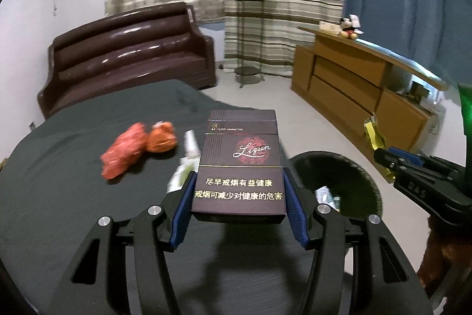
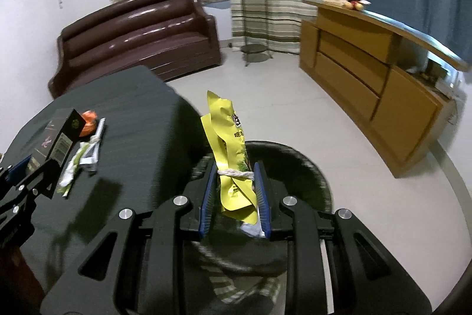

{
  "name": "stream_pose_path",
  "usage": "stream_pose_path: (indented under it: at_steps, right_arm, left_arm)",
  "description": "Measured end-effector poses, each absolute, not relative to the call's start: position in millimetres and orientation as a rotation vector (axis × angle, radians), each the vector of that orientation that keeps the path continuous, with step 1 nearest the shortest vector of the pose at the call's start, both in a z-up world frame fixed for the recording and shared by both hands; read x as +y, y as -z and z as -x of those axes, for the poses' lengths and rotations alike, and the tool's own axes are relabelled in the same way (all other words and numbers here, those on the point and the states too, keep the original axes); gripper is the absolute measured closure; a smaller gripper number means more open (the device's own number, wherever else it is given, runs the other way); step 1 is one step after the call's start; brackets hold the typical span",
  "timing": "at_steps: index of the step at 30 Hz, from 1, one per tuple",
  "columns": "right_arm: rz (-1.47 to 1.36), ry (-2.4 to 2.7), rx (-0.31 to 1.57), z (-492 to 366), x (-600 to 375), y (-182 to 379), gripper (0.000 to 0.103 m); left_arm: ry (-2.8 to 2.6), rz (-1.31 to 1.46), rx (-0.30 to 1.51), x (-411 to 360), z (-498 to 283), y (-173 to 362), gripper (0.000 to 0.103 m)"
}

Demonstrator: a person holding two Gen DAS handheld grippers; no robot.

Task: Collect trash
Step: 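Carry the black box and yellow wrapper over the bin with both grippers, then open both grippers to drop the box and yellow wrapper into the bin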

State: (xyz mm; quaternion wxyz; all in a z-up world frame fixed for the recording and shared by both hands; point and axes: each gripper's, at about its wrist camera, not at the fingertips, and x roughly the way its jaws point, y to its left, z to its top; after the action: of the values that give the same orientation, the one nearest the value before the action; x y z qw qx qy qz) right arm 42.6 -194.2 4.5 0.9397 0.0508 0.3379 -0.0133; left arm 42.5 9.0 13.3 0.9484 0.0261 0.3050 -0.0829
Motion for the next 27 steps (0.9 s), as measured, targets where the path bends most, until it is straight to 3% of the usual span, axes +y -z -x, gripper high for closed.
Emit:
stream_pose_path:
  at_steps: [27]
  right_arm:
    - [-0.185, 0.111, 0.729, -74, -258, 32, 0.078]
  left_arm:
    - [0.248, -0.149, 0.674, -101, -87, 22, 0.048]
